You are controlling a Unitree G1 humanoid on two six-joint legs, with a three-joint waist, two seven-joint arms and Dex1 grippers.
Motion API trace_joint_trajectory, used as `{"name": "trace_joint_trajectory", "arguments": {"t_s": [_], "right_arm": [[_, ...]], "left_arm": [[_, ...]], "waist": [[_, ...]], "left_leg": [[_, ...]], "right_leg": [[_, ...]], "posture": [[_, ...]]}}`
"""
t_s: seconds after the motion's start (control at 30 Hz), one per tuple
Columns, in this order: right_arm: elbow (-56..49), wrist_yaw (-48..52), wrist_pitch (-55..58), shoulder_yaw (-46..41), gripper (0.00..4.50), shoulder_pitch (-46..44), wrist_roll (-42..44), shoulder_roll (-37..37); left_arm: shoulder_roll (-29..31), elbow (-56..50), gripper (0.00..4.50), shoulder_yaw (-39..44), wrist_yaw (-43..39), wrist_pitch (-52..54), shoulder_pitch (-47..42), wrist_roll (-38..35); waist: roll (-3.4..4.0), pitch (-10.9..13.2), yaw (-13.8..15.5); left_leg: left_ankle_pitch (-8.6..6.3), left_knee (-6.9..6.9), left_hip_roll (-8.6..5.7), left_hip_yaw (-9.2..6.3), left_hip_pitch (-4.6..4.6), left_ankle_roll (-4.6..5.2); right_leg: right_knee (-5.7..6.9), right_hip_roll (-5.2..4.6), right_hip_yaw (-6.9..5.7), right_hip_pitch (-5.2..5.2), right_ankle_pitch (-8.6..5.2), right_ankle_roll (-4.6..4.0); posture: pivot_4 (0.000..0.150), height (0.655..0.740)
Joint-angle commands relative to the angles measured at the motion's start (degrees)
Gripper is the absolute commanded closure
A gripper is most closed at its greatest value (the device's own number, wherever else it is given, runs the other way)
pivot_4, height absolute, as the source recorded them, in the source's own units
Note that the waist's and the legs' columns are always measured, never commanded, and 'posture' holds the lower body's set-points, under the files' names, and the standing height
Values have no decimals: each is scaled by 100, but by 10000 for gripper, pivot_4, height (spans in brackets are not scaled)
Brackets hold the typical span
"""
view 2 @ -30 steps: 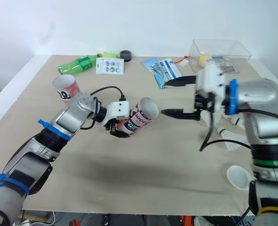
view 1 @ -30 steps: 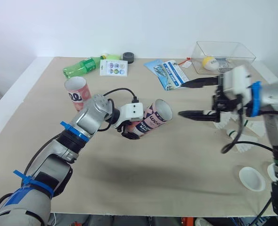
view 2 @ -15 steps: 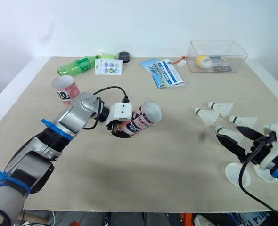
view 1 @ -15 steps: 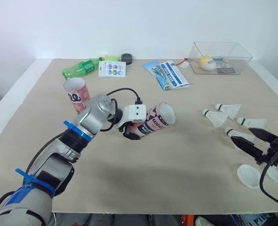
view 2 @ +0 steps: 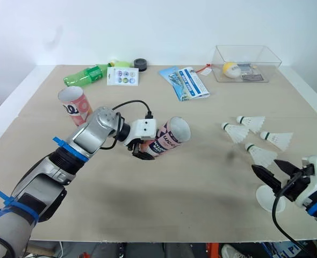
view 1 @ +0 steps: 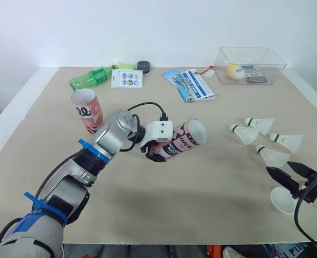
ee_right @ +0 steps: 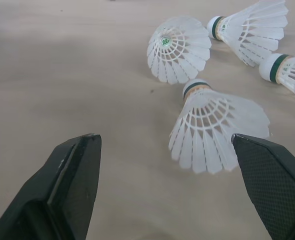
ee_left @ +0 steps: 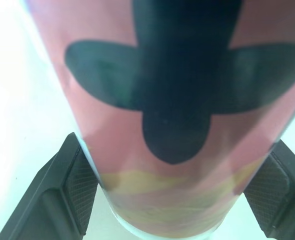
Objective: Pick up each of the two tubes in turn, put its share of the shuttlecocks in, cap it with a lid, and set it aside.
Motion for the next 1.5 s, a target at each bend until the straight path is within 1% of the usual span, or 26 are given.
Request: {"name": "trace_joint_trajectory", "arguments": {"t_s": [0.03, 0.2, 0.43, 0.47, 0.53, 0.57, 0.6, 0.63, 0.7, 0.73, 0.77, 0.83, 1.0, 1.1, 1.2, 1.27, 1.3, 1.37, 1.43, 1.5], "right_arm": [[259, -162, -184, 161, 379, -357, -44, 82], [583, -293, -276, 484, 379, -722, -149, 139], [1181, -483, -548, 624, 379, -1168, -319, 167], [1239, -485, -590, 660, 4215, -1210, -355, 164], [1319, -483, -637, 721, 7164, -1266, -394, 167], [1337, -470, -638, 740, 14922, -1280, -395, 171], [1353, -472, -664, 769, 18755, -1288, -435, 165], [1364, -468, -674, 784, 20461, -1295, -434, 164], [1398, -491, -712, 810, 29310, -1309, -454, 159], [1415, -497, -721, 820, 35187, -1314, -460, 155], [1429, -499, -735, 828, 35187, -1317, -478, 150], [1461, -489, -763, 826, 44509, -1317, -495, 140], [1454, -464, -838, 775, 44830, -1282, -531, 63], [1144, -277, -895, 785, 44830, -1121, -612, -182], [343, 154, -671, 602, 44830, -874, -526, -826], [-122, 397, -354, 393, 44830, -947, -291, -1329], [-308, 541, -202, 307, 44830, -1081, -169, -1632], [-486, 694, -34, 251, 44830, -1262, -59, -1986], [-660, 988, -144, 665, 44830, -1949, -27, -2579], [-810, 1339, -657, 1497, 44830, -2844, -243, -2880]], "left_arm": [[-68, -180, 7863, 59, 88, 32, -73, -49], [-77, -256, 7863, 64, 107, 97, -47, -53], [-10, -358, 7863, 64, 123, 152, 31, -43], [-8, -368, 7863, 62, 129, 163, 38, -42], [-14, -366, 7863, 67, 141, 172, 35, -43], [-17, -359, 7863, 71, 147, 174, 31, -45], [-19, -346, 7863, 72, 154, 166, 28, -45], [-21, -338, 7863, 72, 161, 165, 31, -47], [-26, -328, 7863, 69, 171, 159, 35, -50], [-31, -319, 7863, 68, 175, 155, 33, -53], [-34, -313, 7863, 68, 177, 152, 30, -55], [-38, -293, 7863, 67, 179, 141, 23, -57], [-47, -215, 7863, 59, 174, 91, -8, -47], [-39, -156, 7863, 61, 163, 47, -29, -41], [-16, -84, 7863, 60, 135, -12, -58, -35], [-6, -33, 7863, 50, 117, -53, -77, -38], [-5, -16, 7863, 39, 106, -71, -84, -40], [-12, 28, 7863, 29, 93, -104, -97, -43], [-44, 95, 7863, 25, 74, -126, -119, -58], [-101, 165, 7863, 59, 53, -90, -132, -122]], "waist": [[0, 0, 3], [1, 0, 4], [2, 0, 6], [2, 0, 6], [2, 0, 6], [2, 0, 6], [2, 0, 5], [2, 0, 5], [2, 0, 6], [2, 0, 6], [2, 0, 6], [2, 0, 6], [2, 0, 6], [6, 0, 7], [23, -1, 9], [27, 0, -22], [26, 0, -26], [25, 1, -35], [25, 2, -42], [27, 3, -80]], "left_leg": [[0, 0, 0, 0, 0, 0], [0, -3, -1, -1, -2, 0], [0, -10, -1, -1, -1, 0], [0, -10, -1, -1, 0, 0], [0, -10, -1, -2, 0, 0], [0, -10, -1, -1, 0, 0], [0, -10, -1, -2, 0, 0], [0, -10, -1, -1, 0, 0], [0, -10, -1, -1, 0, 0], [0, -10, -1, -1, 0, 0], [0, -10, -1, -1, 0, 0], [0, -10, -1, -1, 0, 0], [0, -10, -1, -2, 0, 0], [0, -10, -1, -1, 0, 0], [0, -11, -3, -1, -2, 0], [0, -10, -4, 2, 0, 0], [0, -10, -4, 2, 4, 0], [0, -9, -3, 0, 6, 1], [3, -7, -3, -2, 9, 4], [3, -2, -3, 9, 8, 4]], "right_leg": [[0, 0, 0, 0, 0, 0], [0, 0, 0, -1, 2, 8], [0, 0, -1, -2, 7, 21], [0, 0, -1, -1, 7, 21], [0, 0, -2, -1, 7, 22], [0, 0, -2, -1, 8, 22], [0, 0, -2, -1, 8, 22], [0, 0, -2, -1, 8, 23], [0, 0, -2, -1, 8, 23], [0, 0, -2, -1, 8, 23], [0, 0, -2, -1, 8, 24], [0, 0, -2, -1, 8, 24], [0, 0, -2, -1, 9, 24], [0, 0, -2, -1, 9, 24], [-1, -2, 0, -2, 6, 26], [0, -2, 3, -2, 7, 28], [0, -2, 4, 0, 8, 29], [1, 0, 3, 0, 6, 17], [1, 0, 2, 4, 1, 5], [0, -4, 8, 2, 4, 7]], "posture": [[1500, 7400], [1500, 7400], [1500, 7400], [1500, 7400], [1500, 7400], [1500, 7400], [1500, 7400], [1500, 7400], [1500, 7400], [1500, 7400], [1500, 7400], [1500, 7400], [1500, 7400], [1500, 7400], [1500, 7400], [1500, 7400], [1500, 7400], [1500, 7400], [1500, 7400], [1500, 7400]]}}
